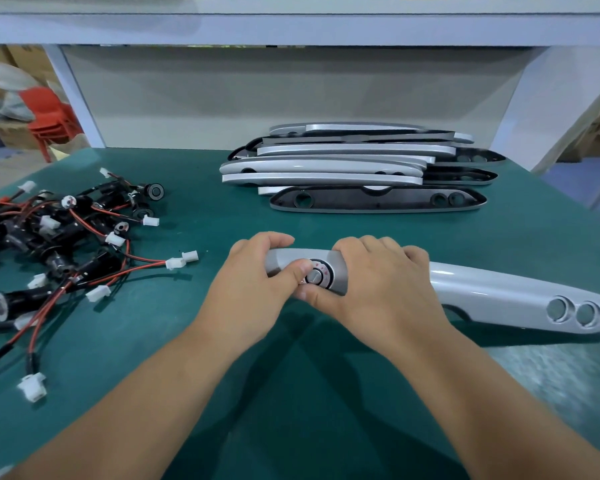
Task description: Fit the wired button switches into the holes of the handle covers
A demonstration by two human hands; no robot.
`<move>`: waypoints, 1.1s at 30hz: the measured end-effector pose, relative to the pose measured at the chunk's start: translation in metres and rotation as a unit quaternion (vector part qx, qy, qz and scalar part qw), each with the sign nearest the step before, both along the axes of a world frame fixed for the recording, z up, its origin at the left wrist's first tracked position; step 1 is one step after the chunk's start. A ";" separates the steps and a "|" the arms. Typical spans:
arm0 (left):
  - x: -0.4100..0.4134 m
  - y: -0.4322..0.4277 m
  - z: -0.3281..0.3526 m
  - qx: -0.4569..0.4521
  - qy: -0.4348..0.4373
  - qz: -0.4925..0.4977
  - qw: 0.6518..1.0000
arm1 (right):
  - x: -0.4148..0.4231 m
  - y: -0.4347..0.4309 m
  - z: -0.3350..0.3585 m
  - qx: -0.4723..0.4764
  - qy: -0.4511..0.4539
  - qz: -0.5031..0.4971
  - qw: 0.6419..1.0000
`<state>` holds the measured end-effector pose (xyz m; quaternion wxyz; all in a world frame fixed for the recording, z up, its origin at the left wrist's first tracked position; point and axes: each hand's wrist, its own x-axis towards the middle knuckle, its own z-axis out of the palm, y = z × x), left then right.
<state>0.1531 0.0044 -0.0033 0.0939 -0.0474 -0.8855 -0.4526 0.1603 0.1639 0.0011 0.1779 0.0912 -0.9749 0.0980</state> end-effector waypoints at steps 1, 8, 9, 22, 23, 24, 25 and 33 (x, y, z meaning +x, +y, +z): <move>-0.001 -0.001 -0.001 -0.016 -0.009 0.000 1.000 | -0.001 0.000 0.002 0.007 -0.008 0.016 1.000; -0.001 -0.005 -0.001 -0.069 -0.014 -0.016 0.997 | -0.003 0.003 0.005 0.034 -0.031 0.053 0.998; -0.001 -0.004 -0.002 -0.069 -0.014 -0.017 0.997 | -0.003 0.003 0.005 0.041 -0.033 0.055 0.997; 0.005 0.002 0.004 -0.008 -0.017 -0.056 0.998 | 0.000 0.007 0.005 0.037 -0.019 0.037 0.998; 0.004 0.001 0.003 -0.010 -0.017 -0.054 0.998 | 0.000 0.007 0.006 0.038 -0.024 0.040 0.998; 0.004 0.001 0.002 -0.009 -0.018 -0.054 0.998 | 0.000 0.007 0.007 0.040 -0.027 0.044 0.998; 0.004 0.000 0.002 -0.008 -0.019 -0.056 0.998 | 0.001 0.006 0.008 0.044 -0.028 0.050 0.997; 0.006 0.000 0.007 -0.021 -0.020 -0.072 0.997 | 0.000 0.011 0.016 0.061 -0.066 0.096 0.991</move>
